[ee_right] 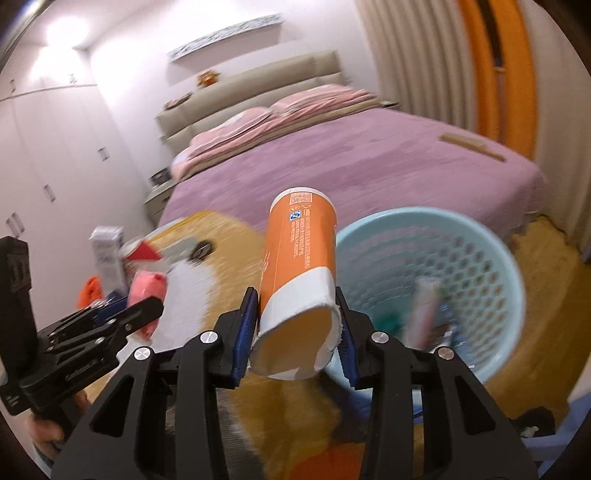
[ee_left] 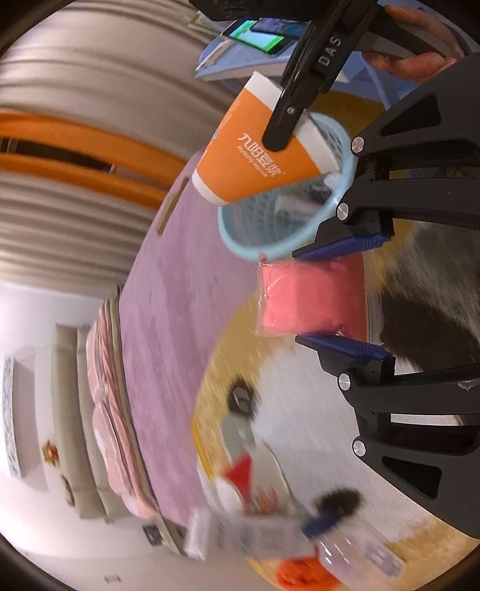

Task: Collect trash
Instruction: 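Carry the pink packet and orange cup over the blue basket and release both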

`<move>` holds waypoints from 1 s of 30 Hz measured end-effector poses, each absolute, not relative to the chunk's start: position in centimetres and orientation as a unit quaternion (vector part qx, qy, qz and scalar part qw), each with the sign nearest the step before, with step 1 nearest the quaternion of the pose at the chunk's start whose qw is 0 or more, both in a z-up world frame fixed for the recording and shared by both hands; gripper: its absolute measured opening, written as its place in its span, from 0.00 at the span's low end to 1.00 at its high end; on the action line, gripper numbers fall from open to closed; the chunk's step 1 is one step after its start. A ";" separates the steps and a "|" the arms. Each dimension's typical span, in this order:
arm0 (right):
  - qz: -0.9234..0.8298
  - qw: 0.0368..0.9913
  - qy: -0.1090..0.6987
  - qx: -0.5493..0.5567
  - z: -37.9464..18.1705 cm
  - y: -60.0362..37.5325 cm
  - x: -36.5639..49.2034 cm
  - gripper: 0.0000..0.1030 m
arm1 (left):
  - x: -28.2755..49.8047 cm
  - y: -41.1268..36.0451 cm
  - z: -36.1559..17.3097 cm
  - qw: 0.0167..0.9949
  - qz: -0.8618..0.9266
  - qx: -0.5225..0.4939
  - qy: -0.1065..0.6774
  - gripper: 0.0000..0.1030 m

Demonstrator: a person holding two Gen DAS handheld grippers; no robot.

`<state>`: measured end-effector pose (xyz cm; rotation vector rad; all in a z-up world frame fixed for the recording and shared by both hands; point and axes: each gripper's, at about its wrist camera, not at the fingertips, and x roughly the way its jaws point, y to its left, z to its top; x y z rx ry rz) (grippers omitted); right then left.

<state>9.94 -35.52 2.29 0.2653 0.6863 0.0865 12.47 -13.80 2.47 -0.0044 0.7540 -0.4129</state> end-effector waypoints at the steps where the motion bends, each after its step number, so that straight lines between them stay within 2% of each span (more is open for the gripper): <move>1: 0.030 0.933 0.334 0.130 2.4 -36.4 10.0 0.35 | 12.9 -15.0 2.5 0.906 -0.212 -0.002 0.367 0.36; 13: -0.067 0.924 0.349 0.142 0.2 -42.6 11.6 0.35 | 16.4 -24.2 -0.3 0.865 -0.292 -0.002 0.409 0.36; 23: -0.089 0.908 0.373 0.165 -1.5 -44.6 13.0 0.41 | 17.8 -26.5 -2.2 0.853 -0.293 0.003 0.432 0.37; 24: -0.089 0.907 0.375 0.168 -1.6 -44.6 13.1 0.41 | 17.8 -26.6 -2.2 0.854 -0.292 0.003 0.431 0.38; 27: -0.080 0.904 0.379 0.180 -1.9 -44.9 13.2 0.43 | 17.4 -26.5 -2.0 0.856 -0.294 -0.004 0.426 0.58; 30: -0.075 0.904 0.377 0.186 -1.8 -45.0 12.9 0.49 | 16.9 -25.7 -1.4 0.860 -0.294 -0.005 0.418 0.60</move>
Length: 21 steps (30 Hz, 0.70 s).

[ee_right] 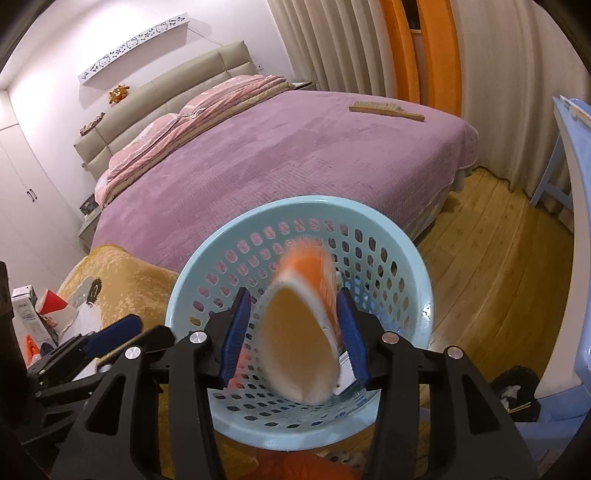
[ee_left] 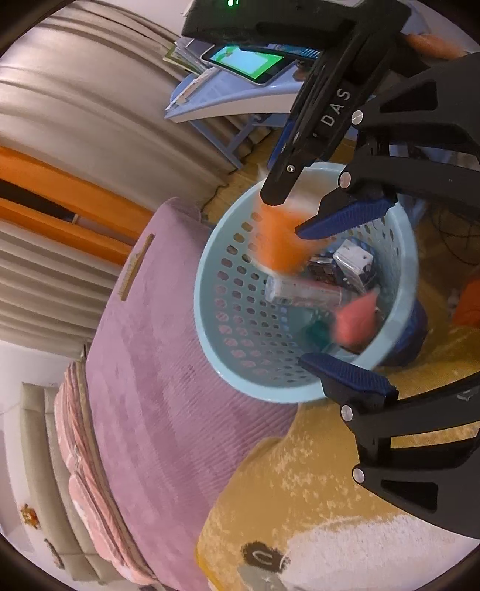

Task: Collect trash
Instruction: 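Carry the pink packet and orange cup over the blue basket and release both, then move both open tools back over the table toward the bottle and carton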

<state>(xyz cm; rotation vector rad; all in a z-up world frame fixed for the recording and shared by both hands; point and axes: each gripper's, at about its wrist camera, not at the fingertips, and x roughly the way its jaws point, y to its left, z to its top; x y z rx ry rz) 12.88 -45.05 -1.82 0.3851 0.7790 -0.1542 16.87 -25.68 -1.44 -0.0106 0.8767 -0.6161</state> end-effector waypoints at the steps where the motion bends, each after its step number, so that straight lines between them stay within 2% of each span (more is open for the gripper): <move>1: -0.074 0.905 0.374 0.188 -1.7 -45.0 12.7 0.50 | 16.7 -25.3 -1.3 0.861 -0.293 -0.006 0.416 0.61; 11: -0.041 0.918 0.349 0.182 1.2 -42.2 10.9 0.51 | 14.2 -19.1 1.4 0.883 -0.276 -0.037 0.377 0.61; 21: 0.031 0.934 0.326 0.144 4.4 -34.5 10.7 0.51 | 10.9 -10.1 4.6 0.917 -0.218 -0.057 0.330 0.61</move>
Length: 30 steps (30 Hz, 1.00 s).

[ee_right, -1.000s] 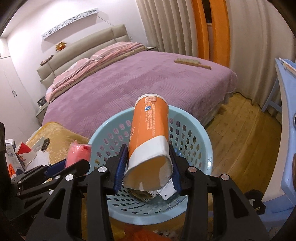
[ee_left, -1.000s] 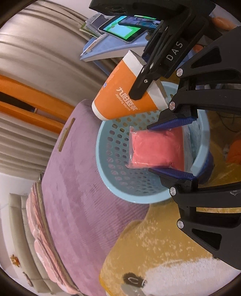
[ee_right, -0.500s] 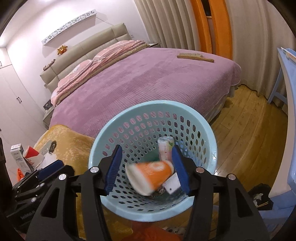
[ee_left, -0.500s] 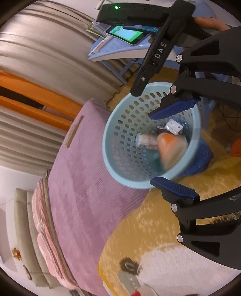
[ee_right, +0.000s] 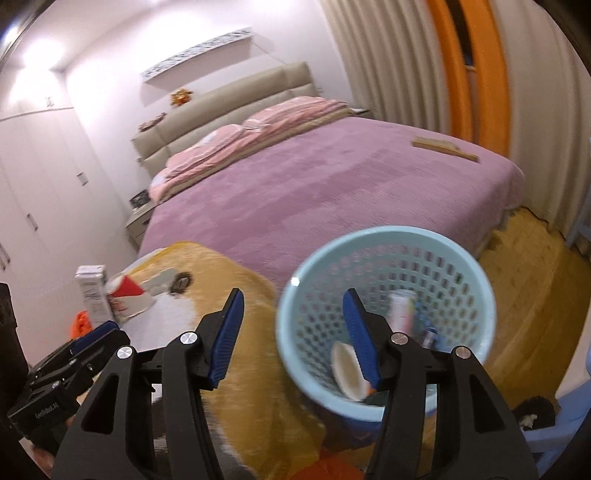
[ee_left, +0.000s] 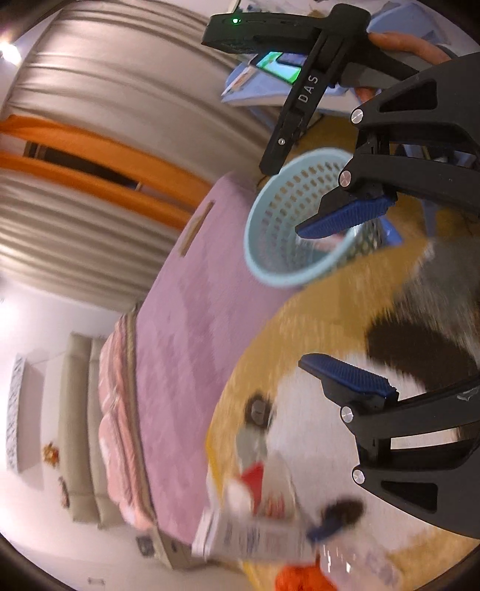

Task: Collect trash
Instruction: 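Move both open tools back over the table toward the bottle and carton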

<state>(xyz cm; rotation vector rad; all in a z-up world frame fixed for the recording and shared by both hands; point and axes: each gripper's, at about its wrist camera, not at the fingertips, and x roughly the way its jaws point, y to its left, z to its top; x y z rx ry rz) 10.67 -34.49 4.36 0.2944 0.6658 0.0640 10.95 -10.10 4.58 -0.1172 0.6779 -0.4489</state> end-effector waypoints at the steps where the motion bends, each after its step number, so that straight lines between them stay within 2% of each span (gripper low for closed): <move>1: 0.040 0.934 0.325 0.139 4.5 -33.6 10.8 0.51 | 10.7 -9.0 4.8 0.920 -0.211 -0.058 0.326 0.61; 9: 0.105 0.930 0.338 0.097 4.9 -26.1 12.5 0.51 | 10.0 0.8 5.1 0.939 -0.105 -0.062 0.320 0.62; 17: 0.160 0.922 0.348 0.060 4.5 -19.3 14.2 0.51 | 11.2 10.0 3.0 0.936 -0.016 -0.055 0.348 0.68; 30: 0.262 0.905 0.335 -0.005 6.3 -10.0 18.7 0.51 | 14.6 13.9 -1.0 0.911 -0.072 -0.046 0.403 0.77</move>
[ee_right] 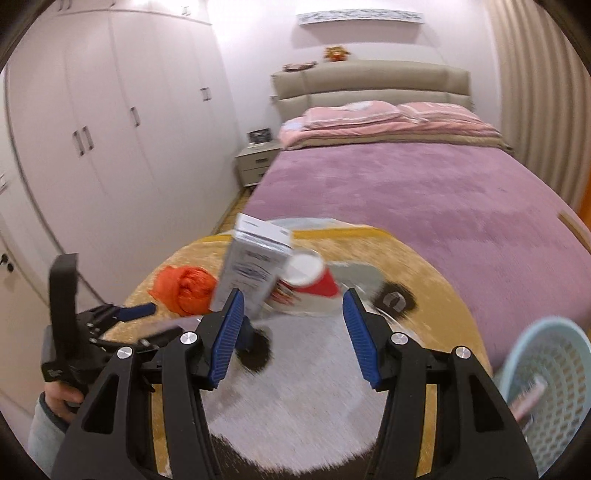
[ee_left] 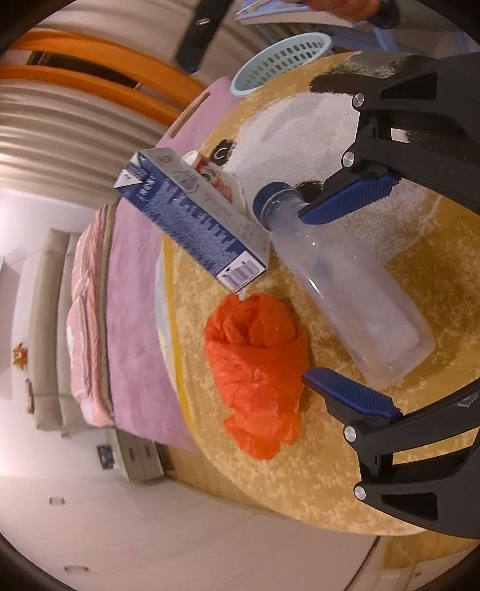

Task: Collect trash
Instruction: 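Move both open tools back over the table toward the bottle and carton, then grasp the clear plastic bottle with the left tool while the right tool grasps the white milk carton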

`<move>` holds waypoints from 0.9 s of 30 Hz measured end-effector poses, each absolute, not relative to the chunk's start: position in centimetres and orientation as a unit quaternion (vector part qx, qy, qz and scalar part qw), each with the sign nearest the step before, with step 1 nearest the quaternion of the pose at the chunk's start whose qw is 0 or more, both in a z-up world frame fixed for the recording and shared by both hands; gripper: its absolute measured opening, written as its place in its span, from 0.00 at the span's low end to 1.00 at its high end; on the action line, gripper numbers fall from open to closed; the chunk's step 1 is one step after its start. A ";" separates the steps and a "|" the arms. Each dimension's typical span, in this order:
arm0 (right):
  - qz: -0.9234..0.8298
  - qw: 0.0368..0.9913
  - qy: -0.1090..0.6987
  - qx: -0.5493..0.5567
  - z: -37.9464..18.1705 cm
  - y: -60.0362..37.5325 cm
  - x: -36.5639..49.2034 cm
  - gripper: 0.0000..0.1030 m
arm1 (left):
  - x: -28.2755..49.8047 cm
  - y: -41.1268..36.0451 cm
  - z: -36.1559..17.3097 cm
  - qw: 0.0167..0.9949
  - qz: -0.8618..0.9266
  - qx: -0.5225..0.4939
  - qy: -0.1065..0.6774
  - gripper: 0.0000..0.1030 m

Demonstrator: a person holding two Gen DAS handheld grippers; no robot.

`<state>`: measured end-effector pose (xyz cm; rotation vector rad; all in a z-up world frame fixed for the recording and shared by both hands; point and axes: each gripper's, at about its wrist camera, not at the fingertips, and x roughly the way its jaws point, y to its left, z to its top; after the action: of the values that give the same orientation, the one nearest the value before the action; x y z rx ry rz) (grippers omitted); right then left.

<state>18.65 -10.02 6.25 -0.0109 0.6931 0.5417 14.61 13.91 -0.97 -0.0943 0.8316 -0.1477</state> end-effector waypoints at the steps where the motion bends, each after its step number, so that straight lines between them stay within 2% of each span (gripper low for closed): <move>1: 0.266 0.904 0.335 -0.008 6.3 -9.6 19.0 0.51 | 14.7 14.0 -1.1 0.909 -0.083 -0.048 0.405 0.77; 6: 0.290 0.896 0.337 0.008 6.9 -8.1 21.8 0.54 | 15.0 14.5 -2.1 0.894 -0.122 -0.059 0.428 0.79; 14: 0.305 0.878 0.366 0.030 6.4 -5.4 26.8 0.54 | 13.5 12.3 -2.8 0.889 -0.124 -0.003 0.441 0.77; 18: 0.312 0.870 0.381 0.022 5.6 -3.9 27.5 0.54 | 12.7 11.9 -3.1 0.885 -0.112 -0.011 0.451 0.59; 23: 0.312 0.872 0.376 -0.005 5.5 -3.4 26.1 0.54 | 10.9 11.7 -2.5 0.886 -0.109 -0.024 0.451 0.48; 27: 0.309 0.876 0.369 -0.022 5.7 -3.0 24.2 0.53 | 8.7 12.4 -1.9 0.888 -0.097 -0.052 0.446 0.47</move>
<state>24.21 -2.98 5.71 -0.0469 0.7694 0.6449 8.74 12.36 -1.95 -0.1073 0.9268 -0.2012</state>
